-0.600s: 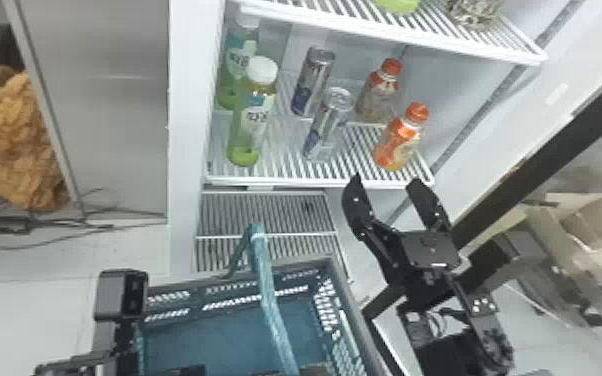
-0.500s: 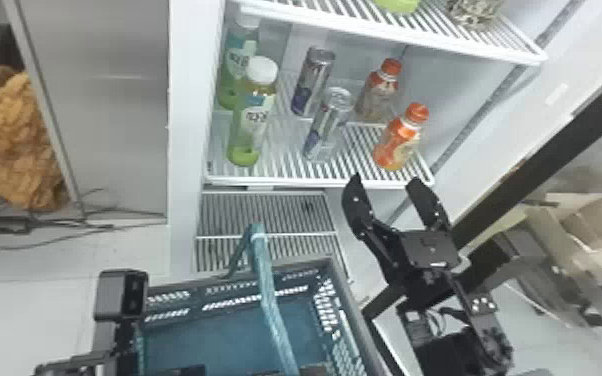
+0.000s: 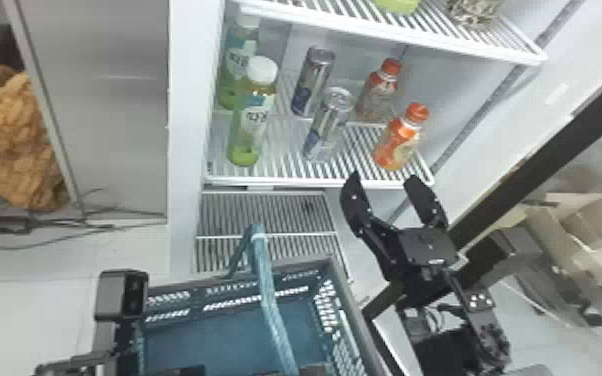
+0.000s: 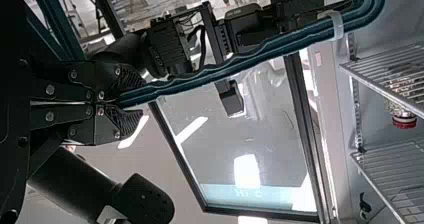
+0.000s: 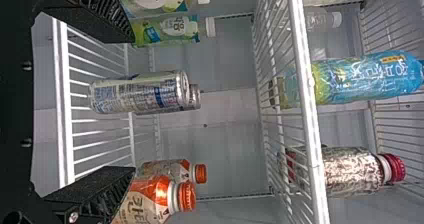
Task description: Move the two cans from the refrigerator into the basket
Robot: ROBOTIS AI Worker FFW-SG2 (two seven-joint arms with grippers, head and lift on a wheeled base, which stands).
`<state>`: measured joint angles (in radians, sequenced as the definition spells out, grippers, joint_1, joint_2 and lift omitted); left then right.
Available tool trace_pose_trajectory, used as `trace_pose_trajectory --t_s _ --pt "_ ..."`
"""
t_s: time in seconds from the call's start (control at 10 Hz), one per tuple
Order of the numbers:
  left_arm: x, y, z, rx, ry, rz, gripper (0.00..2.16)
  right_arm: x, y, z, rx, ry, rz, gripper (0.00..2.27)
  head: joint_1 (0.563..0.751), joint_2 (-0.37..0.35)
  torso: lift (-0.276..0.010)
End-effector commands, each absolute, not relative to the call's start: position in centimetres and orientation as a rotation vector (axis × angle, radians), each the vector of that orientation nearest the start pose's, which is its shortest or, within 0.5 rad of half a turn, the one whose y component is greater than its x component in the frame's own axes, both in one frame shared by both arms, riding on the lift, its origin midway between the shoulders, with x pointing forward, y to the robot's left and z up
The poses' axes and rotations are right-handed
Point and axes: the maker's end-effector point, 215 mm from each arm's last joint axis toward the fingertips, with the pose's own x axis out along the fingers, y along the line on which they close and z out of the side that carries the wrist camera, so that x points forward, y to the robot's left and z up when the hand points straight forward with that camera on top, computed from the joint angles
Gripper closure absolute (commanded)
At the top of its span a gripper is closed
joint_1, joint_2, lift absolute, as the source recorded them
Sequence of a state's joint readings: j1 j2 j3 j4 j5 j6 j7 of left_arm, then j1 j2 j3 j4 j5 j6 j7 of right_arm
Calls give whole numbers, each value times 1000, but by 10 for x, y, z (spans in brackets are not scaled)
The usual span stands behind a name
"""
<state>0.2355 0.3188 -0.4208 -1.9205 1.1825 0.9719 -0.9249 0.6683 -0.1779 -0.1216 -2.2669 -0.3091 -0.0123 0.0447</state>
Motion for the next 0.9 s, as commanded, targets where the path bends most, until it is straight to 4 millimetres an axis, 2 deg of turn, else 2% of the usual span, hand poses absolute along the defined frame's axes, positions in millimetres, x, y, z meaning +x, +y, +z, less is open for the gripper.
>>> trace_pose_trajectory --t_s 0.0,0.4,0.8 --pt "188 -80 -285 -1244 768 -1672 1162 409 -274 -275 92 -46 67 93 695 -350 -276" --pt "187 -81 -286 -1249 775 -1671 1162 419 -275 -278 88 -52 76 93 695 -350 -276" --pt "188 -81 -285 -1252 769 -1672 1162 439 -279 -290 85 -68 78 93 695 -350 -276"
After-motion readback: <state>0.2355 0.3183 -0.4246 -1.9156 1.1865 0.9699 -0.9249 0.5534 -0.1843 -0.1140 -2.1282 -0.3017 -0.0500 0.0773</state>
